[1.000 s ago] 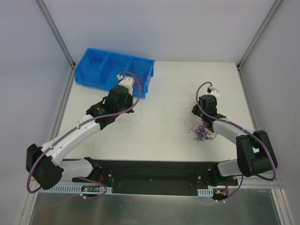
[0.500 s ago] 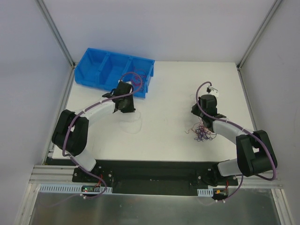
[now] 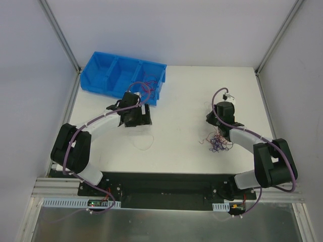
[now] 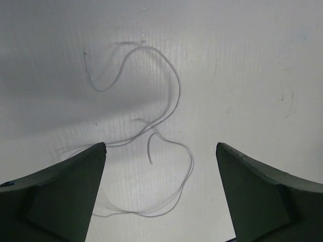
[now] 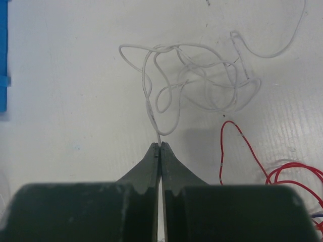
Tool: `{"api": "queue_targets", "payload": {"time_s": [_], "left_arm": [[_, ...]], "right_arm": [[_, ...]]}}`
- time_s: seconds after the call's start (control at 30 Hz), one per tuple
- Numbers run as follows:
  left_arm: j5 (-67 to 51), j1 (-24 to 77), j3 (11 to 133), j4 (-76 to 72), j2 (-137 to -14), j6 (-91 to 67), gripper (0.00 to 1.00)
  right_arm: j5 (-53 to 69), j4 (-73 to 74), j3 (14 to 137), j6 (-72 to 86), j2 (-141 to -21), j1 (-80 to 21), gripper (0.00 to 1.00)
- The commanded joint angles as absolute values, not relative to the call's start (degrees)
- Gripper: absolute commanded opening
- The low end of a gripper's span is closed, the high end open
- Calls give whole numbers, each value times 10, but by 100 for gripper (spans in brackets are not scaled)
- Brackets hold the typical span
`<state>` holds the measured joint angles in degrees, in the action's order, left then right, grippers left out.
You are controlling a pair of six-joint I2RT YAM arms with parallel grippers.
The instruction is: Untangle the cables
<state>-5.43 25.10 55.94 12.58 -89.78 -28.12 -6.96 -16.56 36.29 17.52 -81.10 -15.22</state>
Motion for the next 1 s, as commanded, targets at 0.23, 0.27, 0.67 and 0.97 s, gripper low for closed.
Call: {"api": "queue_targets", "payload": {"time_s": [0.23, 0.27, 0.67, 0.97], "left_arm": [[-62, 293, 575, 128, -922, -210, 66], [-49, 297, 583, 133, -932, -200, 64], [-4, 316, 644, 167, -1017, -147, 44], [28, 337, 635, 167, -1053, -164, 16]], "right_arm": [[-51, -194, 372, 180, -809, -145, 1], [-50, -194, 372, 180, -809, -145, 1], [-37, -197, 371, 184, -814, -140, 1], [-27, -199, 375, 186, -821, -134, 1]]}}
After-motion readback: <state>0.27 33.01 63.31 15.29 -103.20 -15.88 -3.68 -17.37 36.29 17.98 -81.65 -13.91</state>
